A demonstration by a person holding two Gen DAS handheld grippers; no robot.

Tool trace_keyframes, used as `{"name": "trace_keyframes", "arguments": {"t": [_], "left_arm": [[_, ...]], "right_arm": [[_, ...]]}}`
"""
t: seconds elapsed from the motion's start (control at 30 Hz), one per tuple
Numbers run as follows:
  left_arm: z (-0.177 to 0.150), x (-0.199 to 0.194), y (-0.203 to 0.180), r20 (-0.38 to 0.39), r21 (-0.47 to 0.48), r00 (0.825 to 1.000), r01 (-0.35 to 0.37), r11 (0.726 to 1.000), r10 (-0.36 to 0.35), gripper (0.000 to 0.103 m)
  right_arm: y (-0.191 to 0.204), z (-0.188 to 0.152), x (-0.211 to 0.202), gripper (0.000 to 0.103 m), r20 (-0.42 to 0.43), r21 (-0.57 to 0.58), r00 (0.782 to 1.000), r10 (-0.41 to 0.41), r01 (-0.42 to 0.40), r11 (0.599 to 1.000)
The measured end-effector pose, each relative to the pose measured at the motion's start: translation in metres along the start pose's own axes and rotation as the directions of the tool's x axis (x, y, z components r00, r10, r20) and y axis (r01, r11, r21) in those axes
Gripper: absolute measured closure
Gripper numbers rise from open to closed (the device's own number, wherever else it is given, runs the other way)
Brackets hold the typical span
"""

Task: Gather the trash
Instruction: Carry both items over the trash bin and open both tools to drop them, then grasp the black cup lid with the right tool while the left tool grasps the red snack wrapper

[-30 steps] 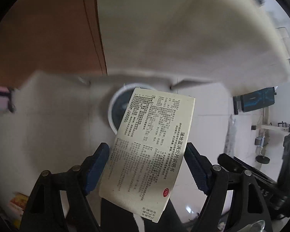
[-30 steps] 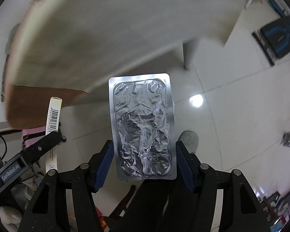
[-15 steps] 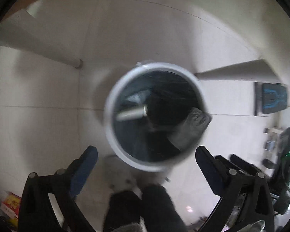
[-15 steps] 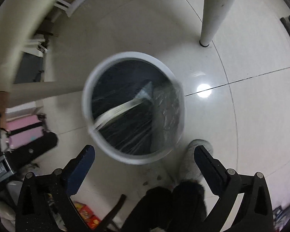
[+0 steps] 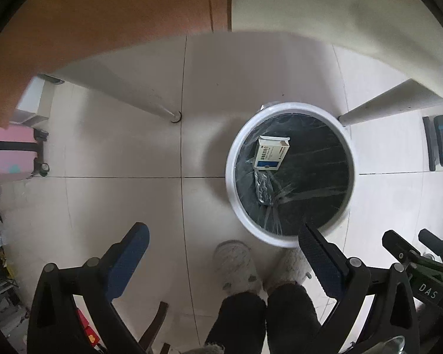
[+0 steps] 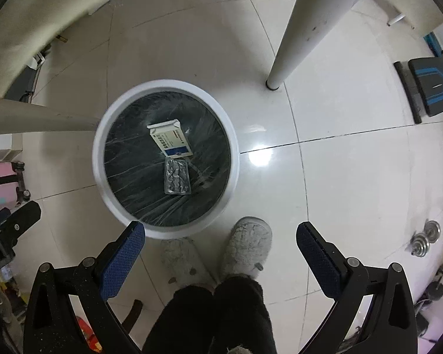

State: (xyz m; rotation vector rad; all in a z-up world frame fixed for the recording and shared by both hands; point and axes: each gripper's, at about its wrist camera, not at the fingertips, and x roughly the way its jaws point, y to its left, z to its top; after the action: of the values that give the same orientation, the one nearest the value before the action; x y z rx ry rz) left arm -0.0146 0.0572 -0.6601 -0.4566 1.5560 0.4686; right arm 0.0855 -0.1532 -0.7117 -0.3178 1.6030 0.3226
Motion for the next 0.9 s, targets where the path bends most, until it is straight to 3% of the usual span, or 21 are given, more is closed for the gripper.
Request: {"name": "trace_keyframes", "arguments": {"t": [0.23,0.63,0.9], "left_arm": [[-0.013,-0.056,-0.001,0.009,0.008,1.0,-0.003,1.0,0.003,0.0],[-0.04,-0.181,0.002,0.025,0.003,0.998,0.051,0.999,-0.052,0.0],[-0.038,-0.275,0.009,0.106,0.001,0.99,0.09,0.996,-0.089,0.0]], "right_arm": [[0.012,-0.013,-0.073,0.0,0.052,-0.019,0.999,0.0,0.001,1.0],[0.028,-0.052,-0.221,0.0,0.1,-0.044,0.995,0.016,-0.012,0.999],[0.024,-0.068,-0.331,0.0,0.145,-0.02,0.986,0.087,-0.085,0.996]]}}
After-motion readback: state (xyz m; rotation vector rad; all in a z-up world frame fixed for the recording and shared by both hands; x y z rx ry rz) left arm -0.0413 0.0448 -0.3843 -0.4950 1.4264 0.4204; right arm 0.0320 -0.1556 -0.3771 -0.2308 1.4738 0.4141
